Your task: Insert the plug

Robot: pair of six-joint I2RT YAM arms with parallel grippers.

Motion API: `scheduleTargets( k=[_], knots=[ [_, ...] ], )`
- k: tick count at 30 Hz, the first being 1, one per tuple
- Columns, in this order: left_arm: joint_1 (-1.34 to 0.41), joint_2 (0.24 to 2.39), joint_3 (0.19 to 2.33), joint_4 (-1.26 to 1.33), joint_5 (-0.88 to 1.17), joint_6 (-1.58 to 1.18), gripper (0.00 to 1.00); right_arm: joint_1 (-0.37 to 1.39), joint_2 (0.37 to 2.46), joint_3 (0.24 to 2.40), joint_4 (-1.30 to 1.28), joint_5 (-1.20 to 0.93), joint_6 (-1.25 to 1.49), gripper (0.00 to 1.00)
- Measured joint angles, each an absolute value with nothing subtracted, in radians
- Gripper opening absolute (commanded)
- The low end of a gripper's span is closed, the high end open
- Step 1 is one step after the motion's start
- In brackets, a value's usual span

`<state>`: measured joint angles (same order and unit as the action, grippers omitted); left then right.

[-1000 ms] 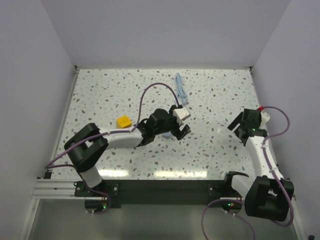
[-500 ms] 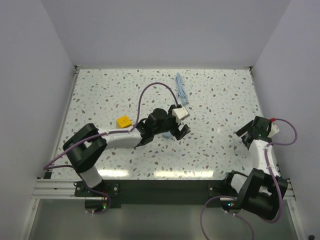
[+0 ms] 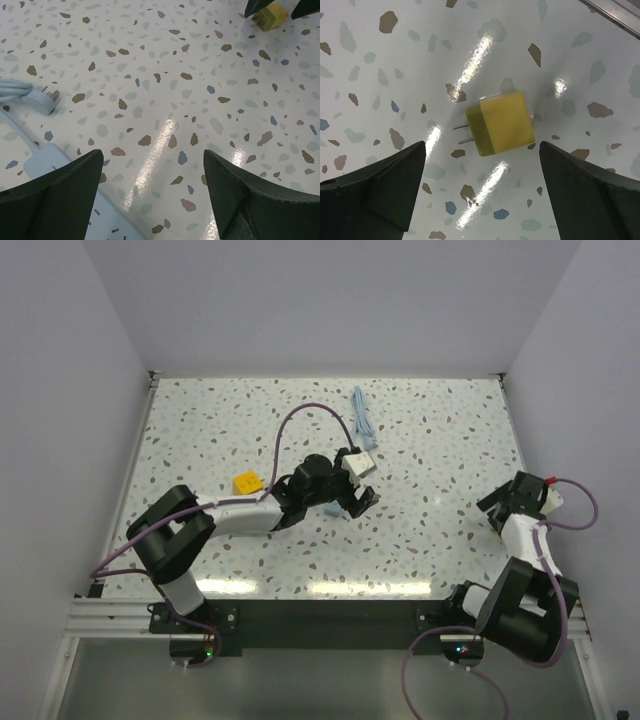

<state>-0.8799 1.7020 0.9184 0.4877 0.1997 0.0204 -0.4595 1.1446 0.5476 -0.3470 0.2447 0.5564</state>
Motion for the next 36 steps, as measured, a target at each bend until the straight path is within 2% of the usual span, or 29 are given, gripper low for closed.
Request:
scheduleTargets(
  k=[14, 20, 25, 26, 31, 32, 36],
  knots=[
    [-0.871, 1.702, 0.918, 0.485, 0.202, 0.021, 0.87, -0.556, 1.227, 0.551, -0.252, 0.166, 0.548, 0.99],
    [-0.871, 1.701, 0.918, 0.485, 0.202, 0.021, 0.87, -0.556, 1.251, 0.551, -0.201, 0.128, 0.538, 0.92],
    [-0.871, 1.698, 0.917, 0.484, 0.203, 0.022, 0.87, -0.557, 1.304, 0.552, -0.163, 0.09, 0.528, 0.68],
    [-0.871, 1.695, 0.916, 0.484, 0.203, 0.022, 0.87, -0.557, 1.312, 0.555, -0.157, 0.089, 0.523, 0.59],
    [-0.87, 1.689, 0.904, 0.484, 0.204, 0.022, 0.87, -0.557, 1.334, 0.556, -0.102, 0.039, 0.502, 0.36],
    [-0.87, 1.689, 0.902, 0.484, 0.204, 0.022, 0.87, -0.557, 1.334, 0.553, -0.09, 0.026, 0.5, 0.28],
    [-0.86, 1.689, 0.901, 0.484, 0.206, 0.02, 0.87, -0.556, 1.325, 0.533, -0.058, -0.03, 0.487, 0.1]
  ],
)
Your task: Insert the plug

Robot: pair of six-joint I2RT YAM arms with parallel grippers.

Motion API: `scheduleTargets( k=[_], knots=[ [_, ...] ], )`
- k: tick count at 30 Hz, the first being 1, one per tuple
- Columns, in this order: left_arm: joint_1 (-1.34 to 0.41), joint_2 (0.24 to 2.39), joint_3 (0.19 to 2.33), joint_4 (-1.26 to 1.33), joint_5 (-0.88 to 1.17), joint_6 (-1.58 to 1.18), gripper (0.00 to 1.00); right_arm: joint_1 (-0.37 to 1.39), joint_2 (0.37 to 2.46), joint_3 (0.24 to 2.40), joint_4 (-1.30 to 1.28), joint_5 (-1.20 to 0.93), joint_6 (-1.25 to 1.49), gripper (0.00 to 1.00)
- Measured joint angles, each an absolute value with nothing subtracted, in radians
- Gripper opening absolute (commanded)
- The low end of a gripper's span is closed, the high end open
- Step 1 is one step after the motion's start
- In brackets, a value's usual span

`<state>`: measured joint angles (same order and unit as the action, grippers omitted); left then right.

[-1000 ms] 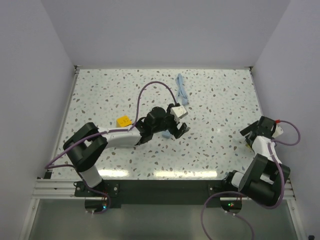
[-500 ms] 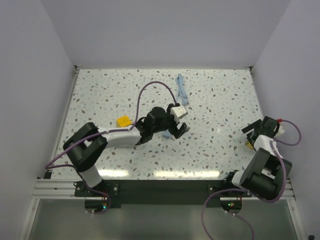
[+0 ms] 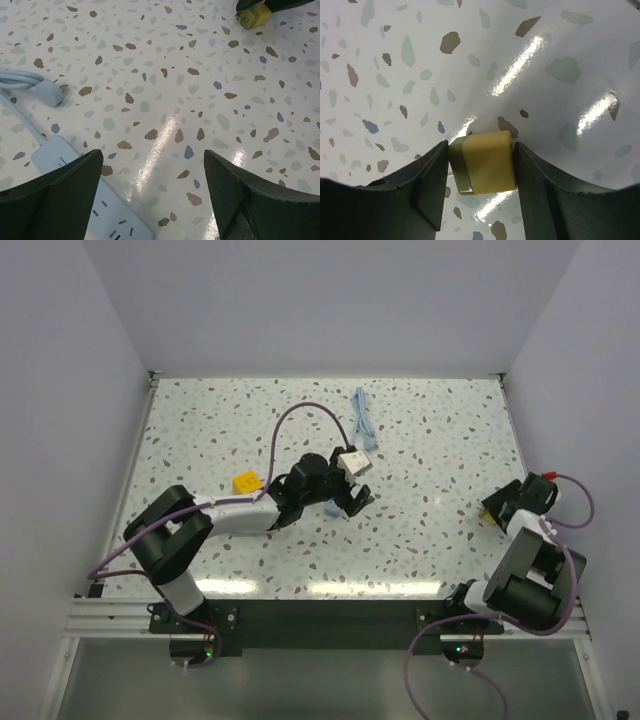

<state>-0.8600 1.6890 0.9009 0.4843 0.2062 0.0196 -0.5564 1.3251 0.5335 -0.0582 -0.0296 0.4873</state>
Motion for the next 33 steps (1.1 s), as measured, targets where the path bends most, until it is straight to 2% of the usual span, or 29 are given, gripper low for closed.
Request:
scheduleTargets(
  k=[4, 9, 16, 25, 33],
  knots=[
    [-0.837, 1.678, 0.872, 0.492, 0.207, 0.005, 0.87, -0.508, 1.283, 0.515, -0.044, -0.071, 0.476, 0.06],
    [-0.798, 1.646, 0.805, 0.525, 0.223, -0.08, 0.87, -0.314, 1.155, 0.514, -0.046, -0.106, 0.444, 0.03],
    [-0.77, 1.584, 0.688, 0.669, 0.352, -0.262, 0.87, -0.197, 0.967, 0.52, -0.048, -0.243, 0.407, 0.0],
    [-0.778, 1.607, 0.701, 0.84, 0.546, -0.411, 0.86, -0.09, 0.83, 0.582, -0.141, -0.411, 0.362, 0.0],
    [-0.826, 1.777, 0.834, 0.913, 0.602, -0.516, 0.85, 0.028, 0.811, 0.608, -0.19, -0.456, 0.316, 0.0]
  ],
)
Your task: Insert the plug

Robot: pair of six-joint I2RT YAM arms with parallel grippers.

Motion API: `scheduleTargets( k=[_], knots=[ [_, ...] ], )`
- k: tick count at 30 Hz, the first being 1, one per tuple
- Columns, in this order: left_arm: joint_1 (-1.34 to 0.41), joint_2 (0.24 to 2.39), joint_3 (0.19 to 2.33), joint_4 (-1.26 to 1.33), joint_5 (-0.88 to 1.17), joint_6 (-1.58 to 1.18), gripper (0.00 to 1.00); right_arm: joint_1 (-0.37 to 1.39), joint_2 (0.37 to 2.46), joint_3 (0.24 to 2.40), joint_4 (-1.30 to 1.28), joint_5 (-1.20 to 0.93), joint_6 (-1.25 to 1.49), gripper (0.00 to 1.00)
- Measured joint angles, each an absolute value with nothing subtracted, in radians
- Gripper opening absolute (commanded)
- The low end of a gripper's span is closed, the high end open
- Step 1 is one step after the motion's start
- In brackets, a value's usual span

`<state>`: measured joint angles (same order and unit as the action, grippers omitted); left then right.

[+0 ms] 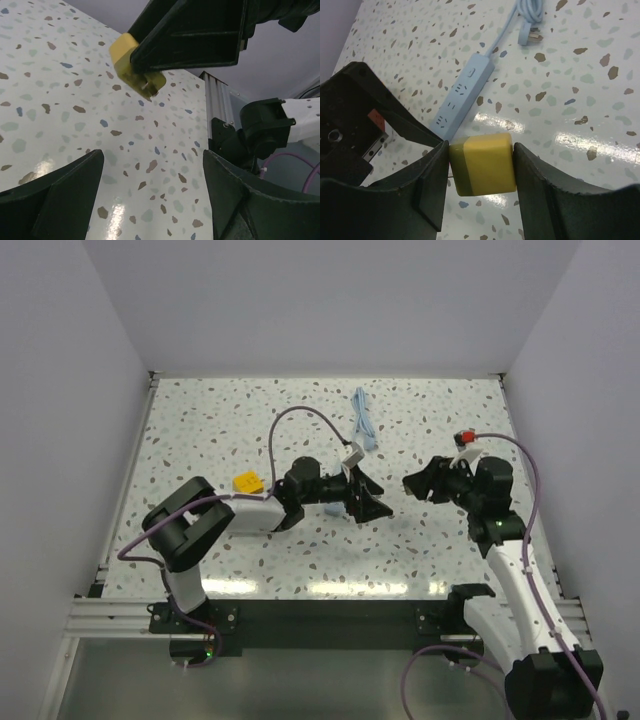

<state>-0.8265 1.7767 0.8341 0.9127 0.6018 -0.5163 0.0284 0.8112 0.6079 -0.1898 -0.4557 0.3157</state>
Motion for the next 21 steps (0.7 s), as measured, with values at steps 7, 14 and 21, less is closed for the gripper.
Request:
scheduleTargets(
  k=[7, 14, 21],
  knots=[
    [-0.856, 1.862, 0.935, 0.956, 0.637, -0.576, 0.83, 0.115, 0.811, 0.608, -0.214, -0.463, 0.283, 0.0],
    [-0.855, 1.896, 0.967, 0.979, 0.643, -0.611, 0.62, 0.185, 0.811, 0.608, -0.217, -0.463, 0.262, 0.0],
    [-0.852, 1.94, 0.978, 0.986, 0.677, -0.644, 0.31, 0.21, 0.802, 0.609, -0.223, -0.436, 0.234, 0.0]
  ],
)
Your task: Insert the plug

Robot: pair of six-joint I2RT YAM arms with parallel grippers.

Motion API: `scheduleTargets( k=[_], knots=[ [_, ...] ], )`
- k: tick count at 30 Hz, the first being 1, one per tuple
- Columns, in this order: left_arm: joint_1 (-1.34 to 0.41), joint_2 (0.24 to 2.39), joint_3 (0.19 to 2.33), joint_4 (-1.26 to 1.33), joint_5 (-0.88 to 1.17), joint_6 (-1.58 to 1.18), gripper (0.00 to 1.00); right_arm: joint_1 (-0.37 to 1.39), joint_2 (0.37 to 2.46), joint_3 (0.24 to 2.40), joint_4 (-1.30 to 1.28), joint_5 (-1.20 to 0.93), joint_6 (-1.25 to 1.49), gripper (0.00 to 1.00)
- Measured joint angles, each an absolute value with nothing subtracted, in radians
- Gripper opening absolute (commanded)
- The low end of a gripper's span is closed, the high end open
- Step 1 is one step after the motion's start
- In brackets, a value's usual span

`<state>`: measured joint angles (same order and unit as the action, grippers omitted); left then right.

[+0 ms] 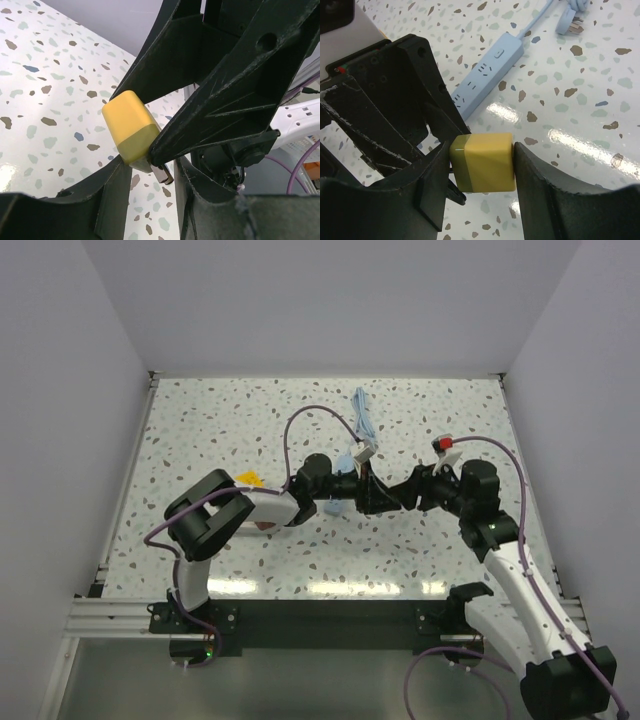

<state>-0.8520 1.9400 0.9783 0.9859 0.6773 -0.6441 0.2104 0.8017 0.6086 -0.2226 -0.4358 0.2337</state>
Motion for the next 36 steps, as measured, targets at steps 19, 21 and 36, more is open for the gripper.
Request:
scheduleTargets(
  k=[19, 21, 36],
  knots=[
    [-0.822, 1.953, 0.956, 1.122, 0.774, -0.672, 0.0, 0.216, 0.779, 0.609, -0.191, -0.476, 0.252, 0.63],
    [-0.814, 1.953, 0.945, 1.157, 0.797, -0.683, 0.0, 0.216, 0.779, 0.61, -0.169, -0.506, 0.273, 0.7],
    [-0.752, 1.952, 0.849, 1.271, 0.853, -0.741, 0.0, 0.223, 0.765, 0.669, -0.11, -0.579, 0.33, 0.85]
  ],
)
